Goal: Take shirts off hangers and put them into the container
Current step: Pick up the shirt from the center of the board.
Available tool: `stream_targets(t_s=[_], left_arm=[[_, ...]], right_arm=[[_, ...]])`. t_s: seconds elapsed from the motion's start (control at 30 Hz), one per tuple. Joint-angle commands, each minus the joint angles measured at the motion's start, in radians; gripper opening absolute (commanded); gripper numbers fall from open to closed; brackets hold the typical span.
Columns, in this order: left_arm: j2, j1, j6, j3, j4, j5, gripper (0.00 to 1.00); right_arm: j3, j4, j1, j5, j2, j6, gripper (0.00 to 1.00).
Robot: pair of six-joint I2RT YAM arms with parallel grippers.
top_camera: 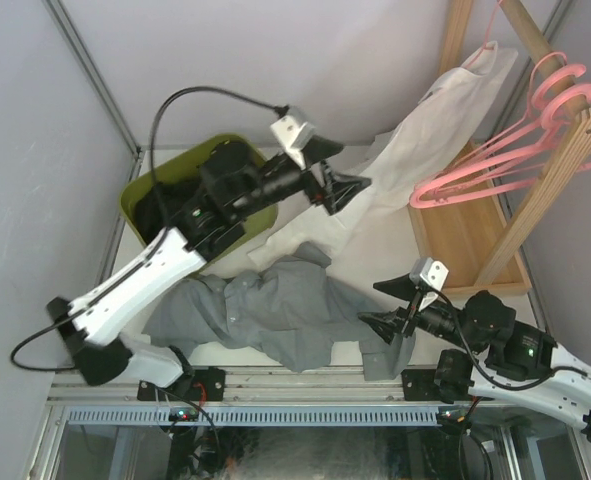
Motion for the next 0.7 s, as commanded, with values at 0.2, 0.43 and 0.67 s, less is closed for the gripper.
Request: stream_targets(t_s=[0.2, 0.43, 0.67], left_arm=[[-0.439, 0.008, -0.064, -0.605, -0.041, -0.234, 0.96], [-0.599, -0.056, -0.253, -0.889, -0.278, -0.579, 1.0], [-0.672, -0.063, -0.572, -0.958, -0.525, -0.861, 1.0]], right_arm=[[-0.038, 0.159, -0.005, 0.068, 0.058, 0.006, 0.7], [-0.044, 0.209, -0.004, 0.139, 0.127, 0.014, 0.7], [-0.044, 0.251, -0.005, 0.142, 0.194, 0.019, 0.7]])
